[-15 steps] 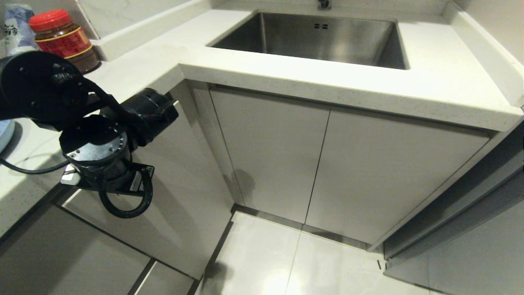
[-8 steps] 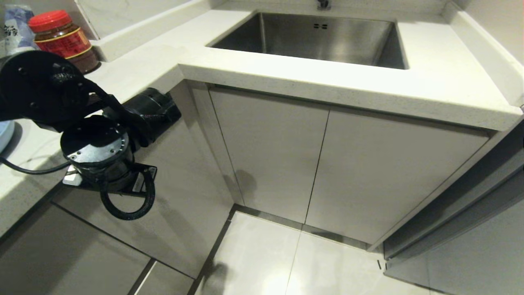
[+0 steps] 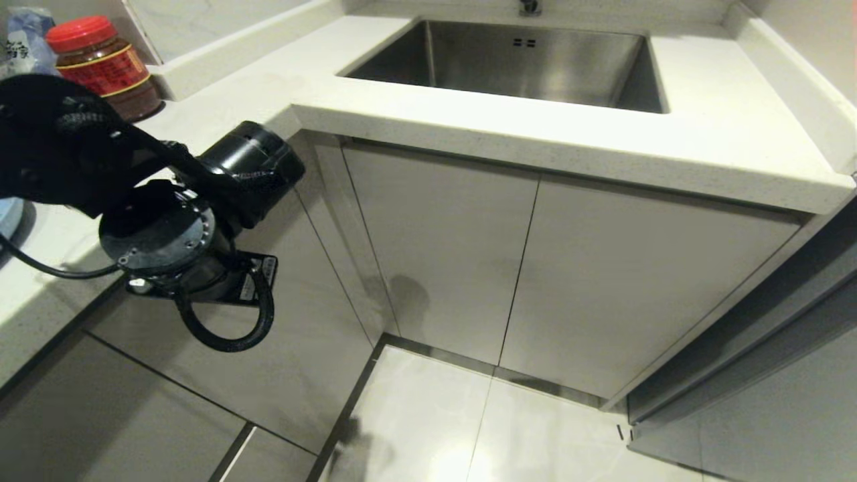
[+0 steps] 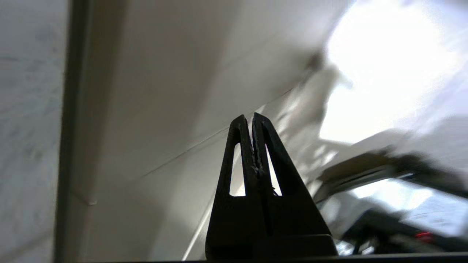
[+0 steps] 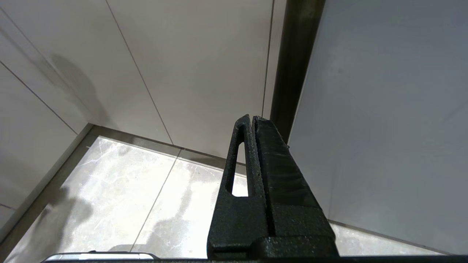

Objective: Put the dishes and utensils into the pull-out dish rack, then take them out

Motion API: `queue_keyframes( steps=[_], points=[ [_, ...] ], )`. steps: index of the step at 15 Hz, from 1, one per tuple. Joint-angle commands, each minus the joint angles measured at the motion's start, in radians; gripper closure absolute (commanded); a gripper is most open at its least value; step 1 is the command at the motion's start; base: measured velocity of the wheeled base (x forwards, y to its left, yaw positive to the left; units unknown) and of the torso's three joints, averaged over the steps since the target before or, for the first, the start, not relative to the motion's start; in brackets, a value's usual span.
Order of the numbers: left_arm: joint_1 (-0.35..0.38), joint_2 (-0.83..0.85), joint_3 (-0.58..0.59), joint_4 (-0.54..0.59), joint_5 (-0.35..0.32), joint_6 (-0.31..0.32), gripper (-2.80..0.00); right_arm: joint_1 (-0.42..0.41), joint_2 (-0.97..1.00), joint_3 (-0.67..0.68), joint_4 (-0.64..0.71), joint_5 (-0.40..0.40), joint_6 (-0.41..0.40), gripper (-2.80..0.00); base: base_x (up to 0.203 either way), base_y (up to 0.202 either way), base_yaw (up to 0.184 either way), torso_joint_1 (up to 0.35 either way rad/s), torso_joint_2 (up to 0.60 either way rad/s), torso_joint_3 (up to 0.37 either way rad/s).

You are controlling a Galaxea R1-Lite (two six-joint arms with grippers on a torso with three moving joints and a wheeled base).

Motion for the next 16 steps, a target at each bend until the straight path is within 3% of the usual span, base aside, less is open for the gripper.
queue_keyframes(
  steps=[1, 4, 7, 10, 13, 16],
  points=[
    [-0.06, -0.093, 0.002, -0.066, -0.002, 0.005, 0.0, 0.0, -0.001, 0.026, -0.001, 0.0, 0.0, 0.0, 0.0, 0.0, 0.0, 0.0, 0.0, 0.0],
    [-0.114, -0.296, 0.0, -0.178, -0.087, 0.054, 0.0, 0.0, -0.001, 0.026, -0.001, 0.0, 0.0, 0.0, 0.0, 0.0, 0.0, 0.0, 0.0, 0.0],
    [-0.07, -0.564, -0.009, -0.292, -0.288, 0.168, 0.0, 0.0, -0.001, 0.026, -0.001, 0.0, 0.0, 0.0, 0.0, 0.0, 0.0, 0.0, 0.0, 0.0],
    [0.178, -0.796, -0.005, -0.338, -0.52, 0.274, 0.0, 0.0, -0.001, 0.026, -0.001, -0.001, 0.0, 0.0, 0.0, 0.0, 0.0, 0.0, 0.0, 0.0],
    [0.411, -1.041, 0.081, -0.354, -0.764, 0.333, 0.0, 0.0, -0.001, 0.026, -0.001, 0.0, 0.0, 0.0, 0.0, 0.0, 0.0, 0.0, 0.0, 0.0],
    [0.488, -1.304, 0.407, -0.384, -0.819, 0.453, 0.0, 0.0, -0.001, 0.026, -0.001, 0.0, 0.0, 0.0, 0.0, 0.0, 0.0, 0.0, 0.0, 0.0]
  ],
)
